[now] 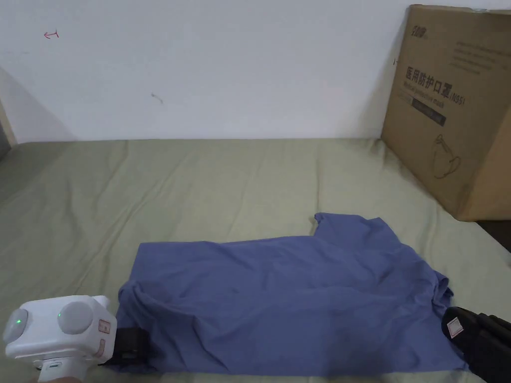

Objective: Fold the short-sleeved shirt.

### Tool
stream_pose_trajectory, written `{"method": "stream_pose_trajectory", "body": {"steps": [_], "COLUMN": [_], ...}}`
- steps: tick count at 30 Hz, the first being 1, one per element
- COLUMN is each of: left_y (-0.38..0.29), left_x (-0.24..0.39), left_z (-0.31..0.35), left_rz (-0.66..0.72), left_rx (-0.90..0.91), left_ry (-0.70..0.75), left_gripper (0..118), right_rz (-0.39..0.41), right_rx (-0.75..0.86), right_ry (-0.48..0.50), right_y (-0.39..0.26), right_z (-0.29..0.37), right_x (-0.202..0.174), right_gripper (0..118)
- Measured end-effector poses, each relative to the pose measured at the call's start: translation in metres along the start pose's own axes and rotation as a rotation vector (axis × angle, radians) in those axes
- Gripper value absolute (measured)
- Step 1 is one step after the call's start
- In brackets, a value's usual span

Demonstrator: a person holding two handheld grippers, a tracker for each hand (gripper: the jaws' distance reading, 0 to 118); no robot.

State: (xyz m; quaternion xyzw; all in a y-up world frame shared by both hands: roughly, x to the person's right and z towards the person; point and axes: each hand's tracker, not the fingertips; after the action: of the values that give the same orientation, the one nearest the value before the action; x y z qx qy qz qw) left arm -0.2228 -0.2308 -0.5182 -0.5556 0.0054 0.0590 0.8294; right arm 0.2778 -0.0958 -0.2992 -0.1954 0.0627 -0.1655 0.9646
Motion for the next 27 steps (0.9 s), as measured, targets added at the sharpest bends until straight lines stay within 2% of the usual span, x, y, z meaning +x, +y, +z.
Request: {"method": "stream_pose_trajectory", "body": {"steps": [3,4,5,6,7,8,11,12,13,14,15,16,17,18,20,22,23,24,25,26,27], "left_y": [0.004,0.002,-0.001,-0.004,-0.010,-0.014,-0.014,-0.016,-0.016,-0.015,-0.014,-0.014,-0.015,-0.016,-0.017,-0.017,-0.017,-0.017,-0.018,-0.018,-0.019], "left_x": [0.008,0.010,0.014,0.019,0.023,0.027,0.031,0.030,0.031,0.033,0.035,0.033,0.036,0.038,0.038,0.038,0.037,0.032,0.030,0.028,0.027], "left_z": [0.009,0.017,0.028,0.038,0.053,0.063,0.091,0.101,0.109,0.113,0.117,0.119,0.120,0.121,0.118,0.114,0.112,0.108,0.105,0.103,0.101], "left_rz": [-0.021,-0.032,-0.069,-0.105,-0.135,-0.143,-0.083,-0.068,-0.065,-0.068,-0.070,-0.075,-0.085,-0.097,-0.122,-0.129,-0.127,-0.120,-0.114,-0.110,-0.107], "left_rx": [-0.013,0.006,0.052,0.103,0.146,0.157,0.197,0.224,0.238,0.235,0.234,0.232,0.225,0.220,0.219,0.200,0.194,0.190,0.184,0.177,0.165], "left_ry": [0.023,0.031,0.065,0.082,0.067,0.025,-0.097,-0.106,-0.101,-0.102,-0.108,-0.117,-0.120,-0.116,-0.097,-0.084,-0.078,-0.071,-0.064,-0.061,-0.056], "left_gripper": [117,110,90,60,20,2,2,2,2,2,2,2,2,2,2,2,2,2,2,2,2], "right_rz": [-0.001,-0.002,0.000,0.006,0.010,0.007,0.005,0.003,-0.006,-0.028,-0.059,-0.099,-0.133,-0.138,-0.066,-0.008,-0.005,-0.017,-0.041,-0.065,-0.087], "right_rx": [0.001,0.001,-0.002,-0.005,-0.011,-0.023,-0.092,-0.127,-0.211,-0.322,-0.399,-0.505,-0.526,-0.593,-0.716,-0.775,-0.802,-0.799,-0.807,-0.805,-0.798], "right_ry": [-0.012,-0.019,-0.031,-0.049,-0.074,-0.096,-0.182,-0.208,-0.242,-0.269,-0.258,-0.248,-0.255,-0.280,-0.355,-0.387,-0.383,-0.365,-0.332,-0.297,-0.241], "right_y": [0.002,0.004,0.006,0.009,0.014,0.020,0.038,0.044,0.051,0.057,0.057,0.054,0.050,0.048,0.036,0.024,0.021,0.021,0.017,0.015,0.016], "right_z": [0.000,-0.001,-0.002,-0.005,-0.009,-0.015,-0.042,-0.054,-0.074,-0.095,-0.112,-0.130,-0.143,-0.156,-0.181,-0.191,-0.193,-0.192,-0.185,-0.181,-0.178], "right_x": [0.006,0.010,0.015,0.020,0.028,0.036,0.064,0.074,0.087,0.098,0.109,0.121,0.132,0.137,0.144,0.149,0.150,0.150,0.147,0.144,0.139], "right_gripper": [3,3,3,3,3,3,3,12,43,99,118,118,118,118,117,112,109,98,70,25,14]}}
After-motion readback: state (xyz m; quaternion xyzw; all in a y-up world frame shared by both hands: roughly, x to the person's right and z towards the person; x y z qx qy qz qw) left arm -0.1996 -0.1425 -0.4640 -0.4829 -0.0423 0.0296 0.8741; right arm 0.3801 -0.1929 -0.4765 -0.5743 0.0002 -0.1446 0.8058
